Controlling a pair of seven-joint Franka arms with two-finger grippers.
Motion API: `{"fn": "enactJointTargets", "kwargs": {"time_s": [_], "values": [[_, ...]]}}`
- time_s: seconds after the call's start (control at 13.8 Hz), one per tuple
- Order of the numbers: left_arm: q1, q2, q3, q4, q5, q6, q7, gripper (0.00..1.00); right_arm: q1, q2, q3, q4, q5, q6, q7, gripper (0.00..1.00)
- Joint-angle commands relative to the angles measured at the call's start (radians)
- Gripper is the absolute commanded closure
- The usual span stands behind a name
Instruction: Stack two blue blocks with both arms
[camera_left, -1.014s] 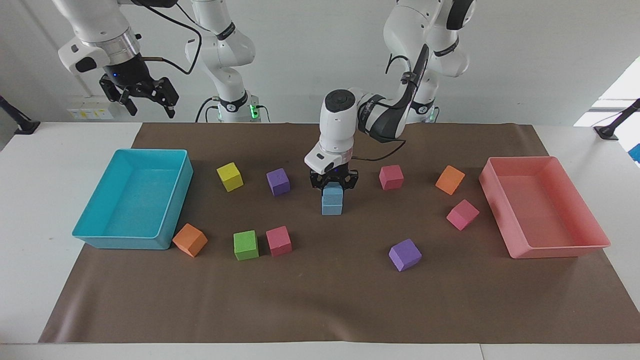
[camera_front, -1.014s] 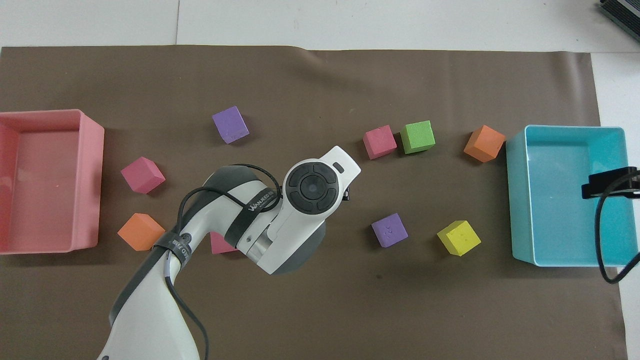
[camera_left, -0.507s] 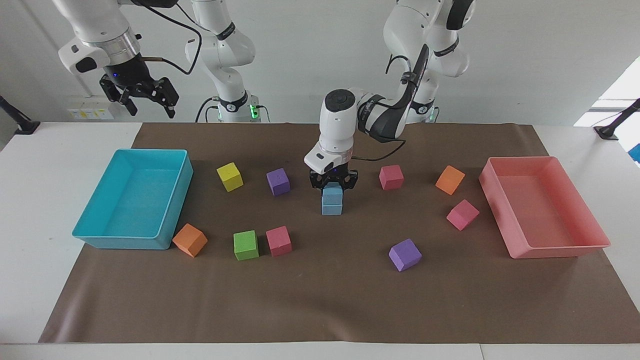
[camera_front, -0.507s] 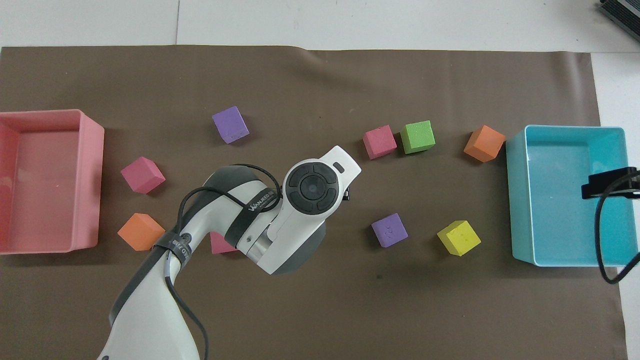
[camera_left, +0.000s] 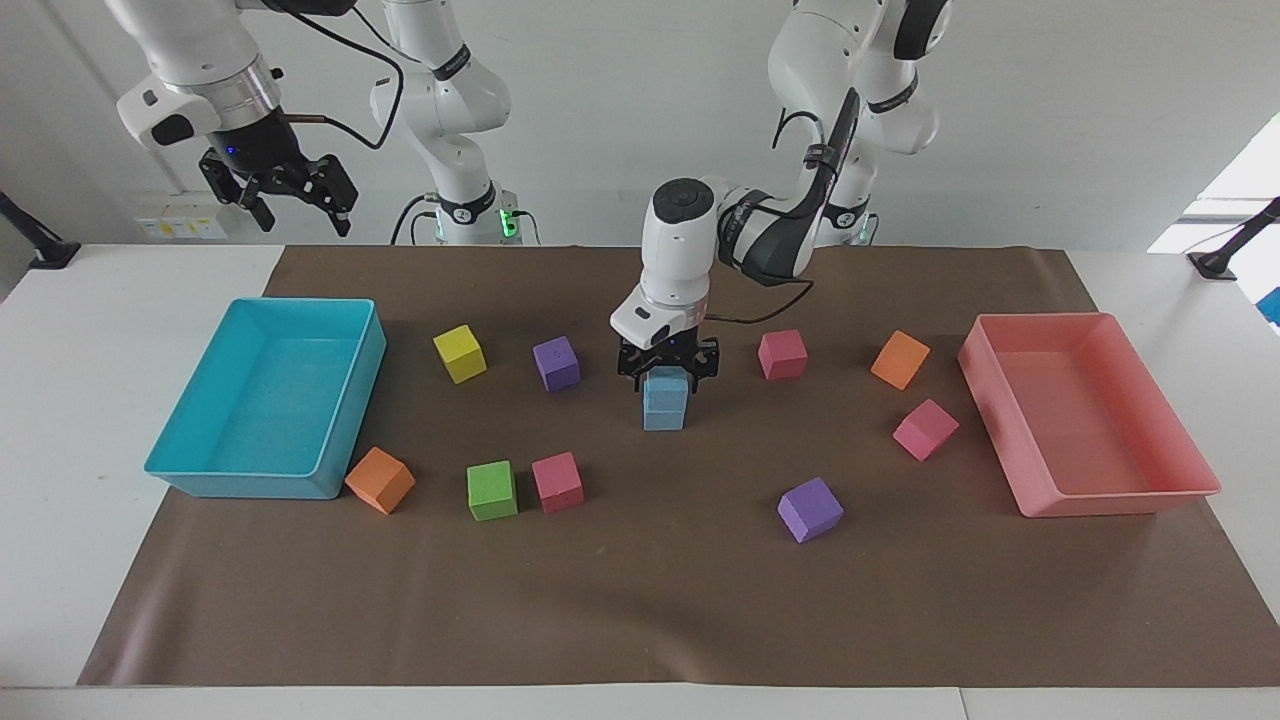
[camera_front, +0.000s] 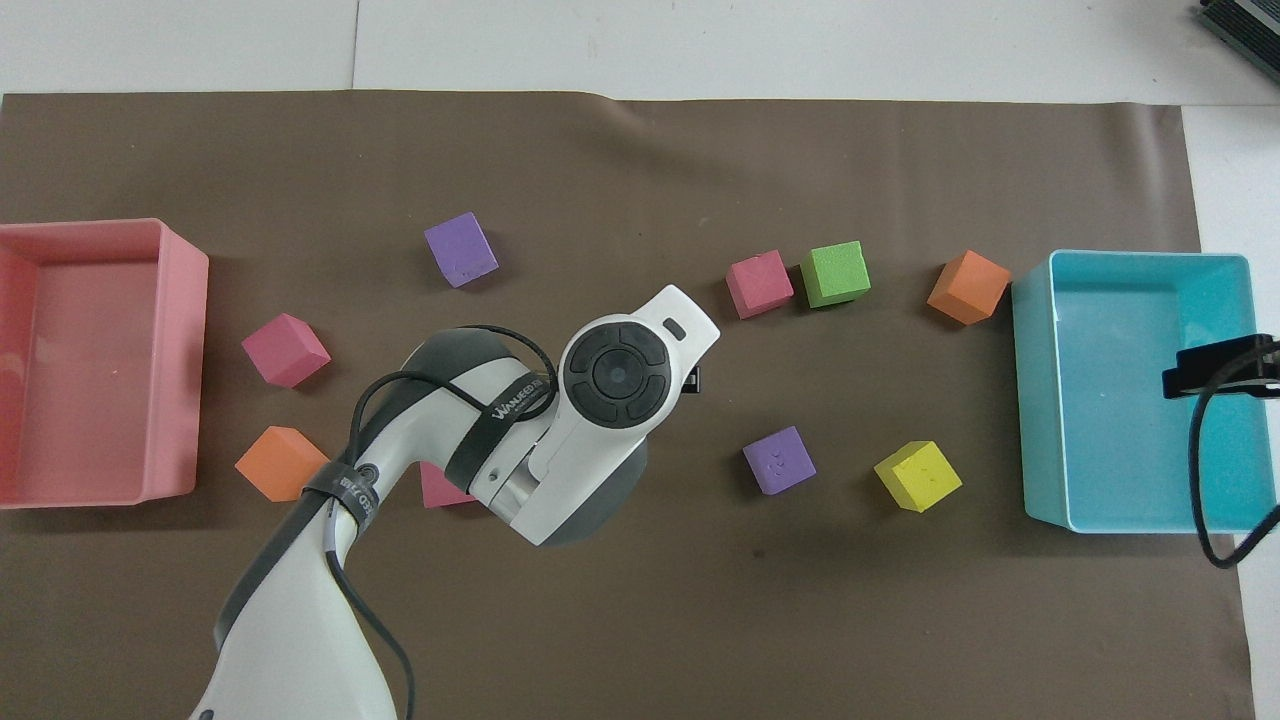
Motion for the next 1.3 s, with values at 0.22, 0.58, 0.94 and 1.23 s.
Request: {"fn": "enactJointTargets", "kwargs": {"time_s": [0.22, 0.58, 0.94, 1.23], "values": [[0.039, -0.117, 0.014, -0.001, 0.010, -0.049, 0.002, 0.00, -0.013, -0.024, 0.003, -0.030, -0.003, 0.026, -0.018, 0.00], [0.189, -0.293, 0.012, -0.090, 0.008, -0.220, 0.236, 0.00, -0.014, -0.024, 0.003, -0.030, -0.003, 0.026, -0.018, 0.00], [0.345, -0.358, 0.015, -0.064, 0.007, -0.319, 0.476, 0.00, -0.013, -0.028, 0.003, -0.039, -0.005, 0.033, -0.043, 0.00], [0.468, -0.340, 0.018, 0.108, -0.014, -0.512, 0.666, 0.00, -0.013, -0.030, 0.005, -0.041, -0.005, 0.033, -0.070, 0.00]]}}
